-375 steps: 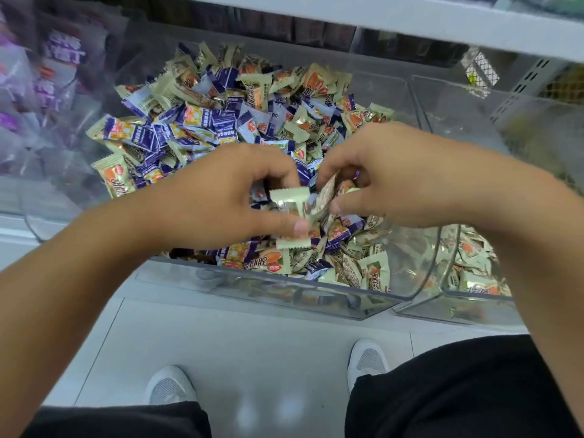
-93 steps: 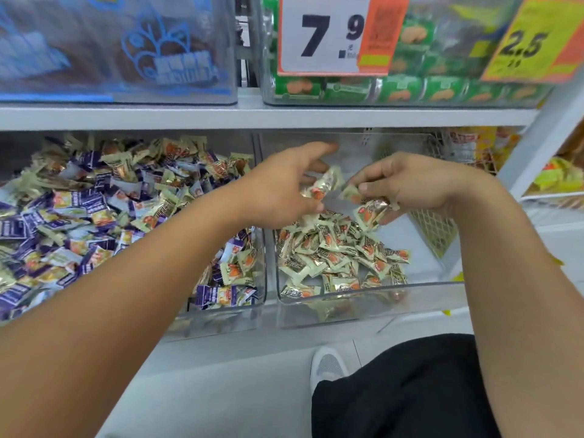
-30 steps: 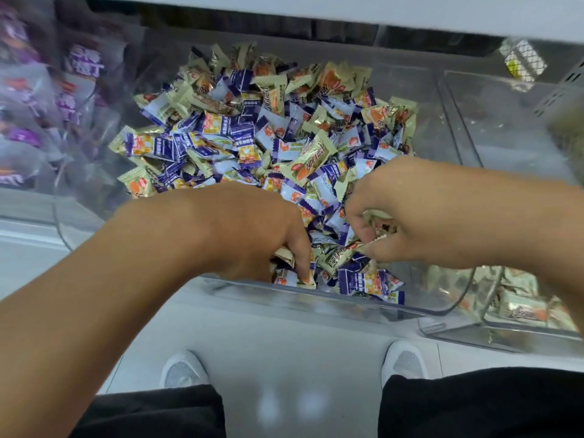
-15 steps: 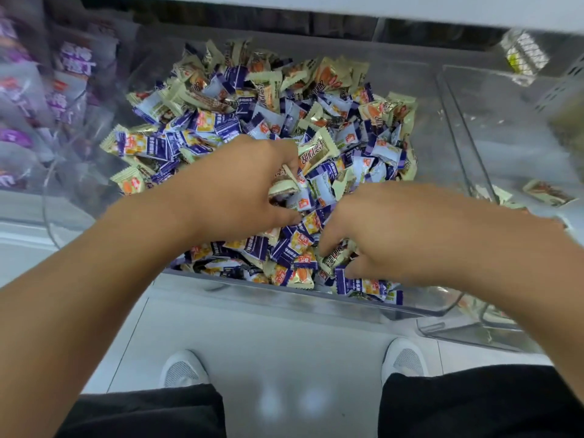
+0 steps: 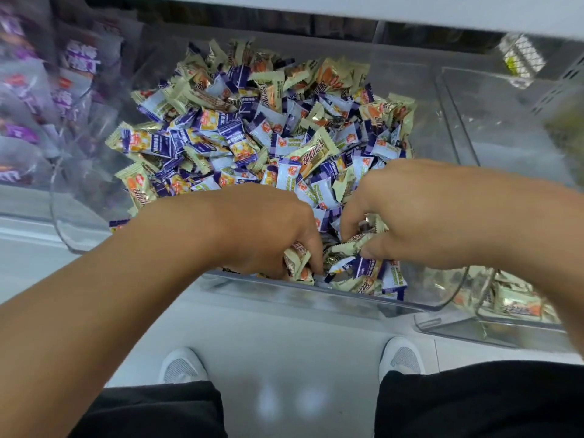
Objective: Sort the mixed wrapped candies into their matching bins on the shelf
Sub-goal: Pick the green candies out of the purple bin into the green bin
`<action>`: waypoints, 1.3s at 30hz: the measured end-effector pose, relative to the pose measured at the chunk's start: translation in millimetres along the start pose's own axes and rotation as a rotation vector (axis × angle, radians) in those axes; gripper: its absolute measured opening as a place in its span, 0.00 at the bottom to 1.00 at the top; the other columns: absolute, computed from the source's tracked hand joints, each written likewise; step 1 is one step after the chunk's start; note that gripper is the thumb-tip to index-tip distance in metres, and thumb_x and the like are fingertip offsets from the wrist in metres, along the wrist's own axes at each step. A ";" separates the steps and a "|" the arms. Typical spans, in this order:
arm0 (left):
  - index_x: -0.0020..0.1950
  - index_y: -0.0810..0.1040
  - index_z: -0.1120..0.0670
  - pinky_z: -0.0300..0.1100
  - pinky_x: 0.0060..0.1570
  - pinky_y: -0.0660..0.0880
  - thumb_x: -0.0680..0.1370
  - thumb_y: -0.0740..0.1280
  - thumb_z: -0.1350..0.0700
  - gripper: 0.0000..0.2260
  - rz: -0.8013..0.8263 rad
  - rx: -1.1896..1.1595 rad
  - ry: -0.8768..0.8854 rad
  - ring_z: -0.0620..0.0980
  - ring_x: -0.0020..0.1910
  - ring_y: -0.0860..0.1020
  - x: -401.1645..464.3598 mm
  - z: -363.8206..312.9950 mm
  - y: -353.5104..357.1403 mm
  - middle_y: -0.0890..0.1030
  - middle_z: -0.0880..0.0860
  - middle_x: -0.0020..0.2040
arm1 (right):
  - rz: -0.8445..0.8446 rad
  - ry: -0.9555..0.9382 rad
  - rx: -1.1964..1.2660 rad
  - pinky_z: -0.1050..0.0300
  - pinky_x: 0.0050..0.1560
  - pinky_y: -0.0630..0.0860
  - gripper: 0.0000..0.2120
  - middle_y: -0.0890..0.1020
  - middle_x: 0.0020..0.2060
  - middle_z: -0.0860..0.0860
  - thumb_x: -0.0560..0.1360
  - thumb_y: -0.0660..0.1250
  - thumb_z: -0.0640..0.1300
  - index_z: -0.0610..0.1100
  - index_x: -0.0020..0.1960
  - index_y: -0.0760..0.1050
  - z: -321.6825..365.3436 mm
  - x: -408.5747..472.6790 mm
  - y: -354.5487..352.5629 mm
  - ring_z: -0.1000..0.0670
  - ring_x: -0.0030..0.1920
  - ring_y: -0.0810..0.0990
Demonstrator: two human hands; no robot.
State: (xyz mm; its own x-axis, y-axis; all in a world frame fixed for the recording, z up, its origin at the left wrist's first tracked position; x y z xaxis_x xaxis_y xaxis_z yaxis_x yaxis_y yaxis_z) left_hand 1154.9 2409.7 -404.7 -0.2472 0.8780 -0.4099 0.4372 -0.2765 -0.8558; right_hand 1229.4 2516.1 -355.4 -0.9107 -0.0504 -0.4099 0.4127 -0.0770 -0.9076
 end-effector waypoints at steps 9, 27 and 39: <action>0.62 0.79 0.48 0.35 0.41 0.65 0.77 0.69 0.51 0.14 0.022 0.203 -0.015 0.49 0.55 0.79 12.6 -18.3 1.0 0.81 0.49 0.57 | -0.067 -0.013 0.001 0.55 0.42 0.75 0.09 0.76 0.38 0.57 0.74 0.72 0.57 0.54 0.49 0.79 -11.2 -8.5 0.9 0.51 0.48 0.77; 0.49 0.80 0.57 0.31 0.32 0.68 0.78 0.69 0.58 0.04 -0.258 -0.649 0.143 0.40 0.29 0.71 -1.7 4.2 -19.6 0.76 0.40 0.32 | -0.366 -0.099 0.152 0.63 0.34 0.64 0.05 0.77 0.30 0.66 0.76 0.68 0.57 0.57 0.48 0.76 -21.1 -25.3 -11.7 0.69 0.37 0.73; 0.46 0.74 0.54 0.36 0.31 0.68 0.83 0.60 0.51 0.10 -0.561 -1.024 0.066 0.45 0.30 0.75 1.4 -36.5 -42.4 0.84 0.54 0.37 | -0.300 -0.071 1.147 0.73 0.25 0.66 0.18 0.68 0.24 0.46 0.75 0.66 0.43 0.30 0.35 0.69 -71.8 -72.0 -23.7 0.58 0.22 0.67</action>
State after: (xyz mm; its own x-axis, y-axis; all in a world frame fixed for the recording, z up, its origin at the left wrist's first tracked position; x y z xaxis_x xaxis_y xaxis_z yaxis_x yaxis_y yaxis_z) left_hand 1167.5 2436.9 -357.5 -0.5944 0.8040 -0.0124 0.7814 0.5739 -0.2449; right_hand 1284.2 2593.0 -310.9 -0.9853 0.0692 -0.1559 -0.0122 -0.9402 -0.3404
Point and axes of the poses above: each hand's wrist, its own x-axis towards the middle knuckle, its own y-axis out of the palm, z = x × y, the point moved 5 cm from there along x, towards the middle knuckle
